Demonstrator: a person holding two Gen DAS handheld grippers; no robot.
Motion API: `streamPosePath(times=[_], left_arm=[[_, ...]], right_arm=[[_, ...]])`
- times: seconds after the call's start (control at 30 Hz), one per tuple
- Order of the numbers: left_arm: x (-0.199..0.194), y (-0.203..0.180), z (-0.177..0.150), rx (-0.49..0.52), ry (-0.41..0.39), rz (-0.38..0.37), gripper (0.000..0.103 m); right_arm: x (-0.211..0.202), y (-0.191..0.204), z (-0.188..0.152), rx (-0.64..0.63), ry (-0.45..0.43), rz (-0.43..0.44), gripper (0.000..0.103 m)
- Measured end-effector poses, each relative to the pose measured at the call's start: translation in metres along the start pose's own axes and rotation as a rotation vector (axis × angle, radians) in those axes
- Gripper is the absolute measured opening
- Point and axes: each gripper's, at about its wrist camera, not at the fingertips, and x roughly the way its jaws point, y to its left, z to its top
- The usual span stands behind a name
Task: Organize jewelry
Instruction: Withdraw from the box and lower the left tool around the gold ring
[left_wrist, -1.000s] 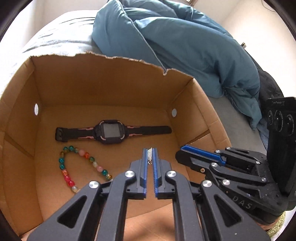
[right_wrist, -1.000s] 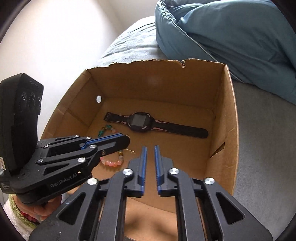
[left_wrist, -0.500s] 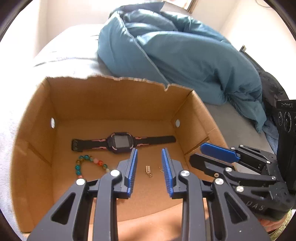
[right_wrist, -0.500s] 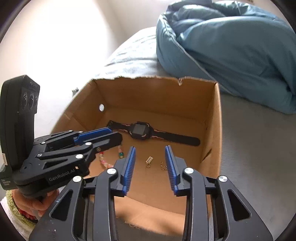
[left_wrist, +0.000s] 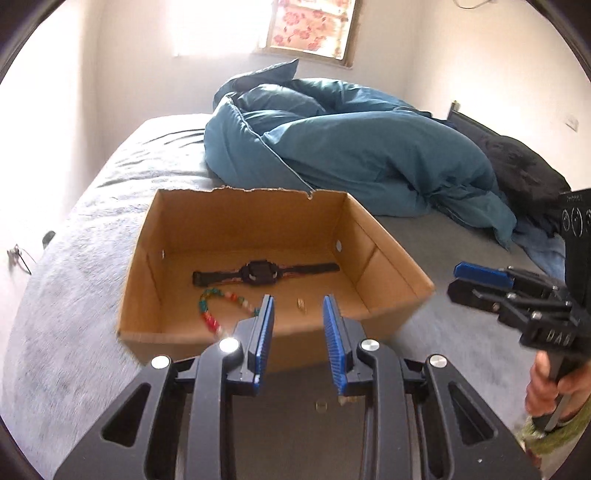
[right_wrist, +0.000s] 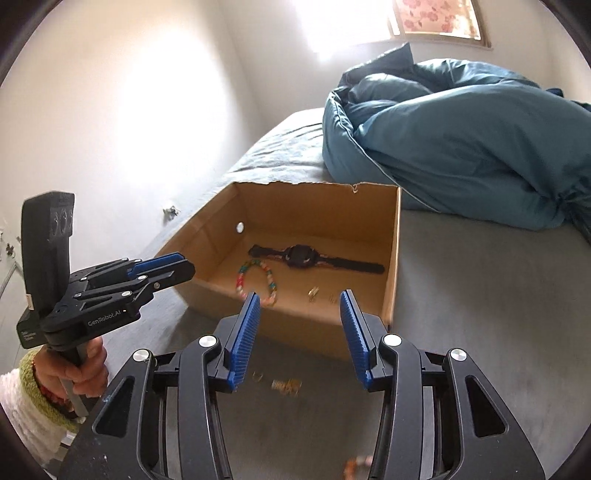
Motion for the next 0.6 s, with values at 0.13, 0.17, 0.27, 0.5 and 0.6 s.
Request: streamPosePath(times=[0.13, 0.17, 0.27, 0.5, 0.6], left_arm=[[-0.018, -0.004, -0.028, 0.018, -0.012, -0.007, 0.028], [-0.019, -0.004, -0.035, 0.015, -0.006, -0.013, 0.028], [-0.02, -0.003, -0.053, 0.007, 0.004, -0.03, 0.028], [0.002, -0.007, -0.09, 0.018, 0.053, -0.054, 0.028], [0.018, -0.011, -0.102, 0.049, 0.086, -0.055, 0.028]], right_arm=[[-0.017, 0.004, -0.027, 0.012, -0.02, 0.012, 0.044], [-0.017, 0.005, -0.034, 0.018, -0.017, 0.01, 0.044], [-0.015, 0.007, -0.05, 0.039, 0.001, 0.017, 0.044], [0.016, 0.007, -0.08, 0.082, 0.064, 0.022, 0.043], [0.035, 0.005, -0.086, 0.091, 0.093, 0.018, 0.038]])
